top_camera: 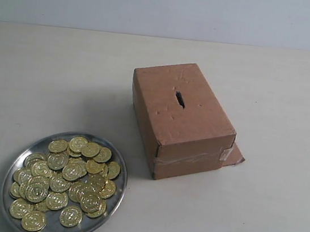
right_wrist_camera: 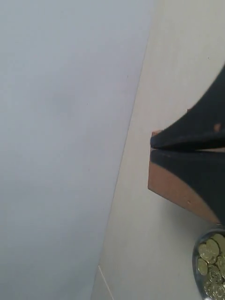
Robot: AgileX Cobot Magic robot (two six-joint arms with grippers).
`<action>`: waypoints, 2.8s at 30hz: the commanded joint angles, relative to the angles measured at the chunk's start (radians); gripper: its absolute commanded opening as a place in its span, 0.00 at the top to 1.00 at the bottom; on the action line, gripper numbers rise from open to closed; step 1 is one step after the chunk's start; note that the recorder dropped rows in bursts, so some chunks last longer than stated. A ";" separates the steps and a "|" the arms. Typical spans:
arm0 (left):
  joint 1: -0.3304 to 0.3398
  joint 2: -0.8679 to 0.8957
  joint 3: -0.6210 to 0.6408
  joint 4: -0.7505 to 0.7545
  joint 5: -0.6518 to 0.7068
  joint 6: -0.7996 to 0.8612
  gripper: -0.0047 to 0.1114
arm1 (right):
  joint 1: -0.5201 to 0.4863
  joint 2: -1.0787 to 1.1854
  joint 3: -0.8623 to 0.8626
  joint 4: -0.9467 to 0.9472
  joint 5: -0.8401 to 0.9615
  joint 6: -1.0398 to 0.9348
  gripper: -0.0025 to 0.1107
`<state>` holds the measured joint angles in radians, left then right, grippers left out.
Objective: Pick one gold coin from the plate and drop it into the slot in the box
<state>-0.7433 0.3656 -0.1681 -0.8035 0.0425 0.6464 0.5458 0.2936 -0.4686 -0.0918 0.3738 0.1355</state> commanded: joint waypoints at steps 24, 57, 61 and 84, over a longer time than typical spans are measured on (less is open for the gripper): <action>-0.001 -0.113 0.168 -0.077 0.025 0.024 0.96 | 0.002 -0.294 0.469 0.015 -0.290 0.155 0.98; -0.001 -0.113 0.168 -0.076 0.031 0.028 0.96 | -0.461 -0.294 0.469 -0.095 -0.083 0.040 0.98; -0.001 -0.113 0.168 -0.076 0.031 0.028 0.96 | -0.461 -0.294 0.469 -0.095 -0.083 0.014 0.98; -0.001 -0.113 0.168 -0.076 0.031 0.028 0.96 | -0.495 -0.294 0.469 -0.012 -0.070 -0.106 0.98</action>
<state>-0.7433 0.2586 -0.0033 -0.8761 0.0753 0.6717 0.0559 0.0053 -0.0048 -0.1039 0.3023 0.0347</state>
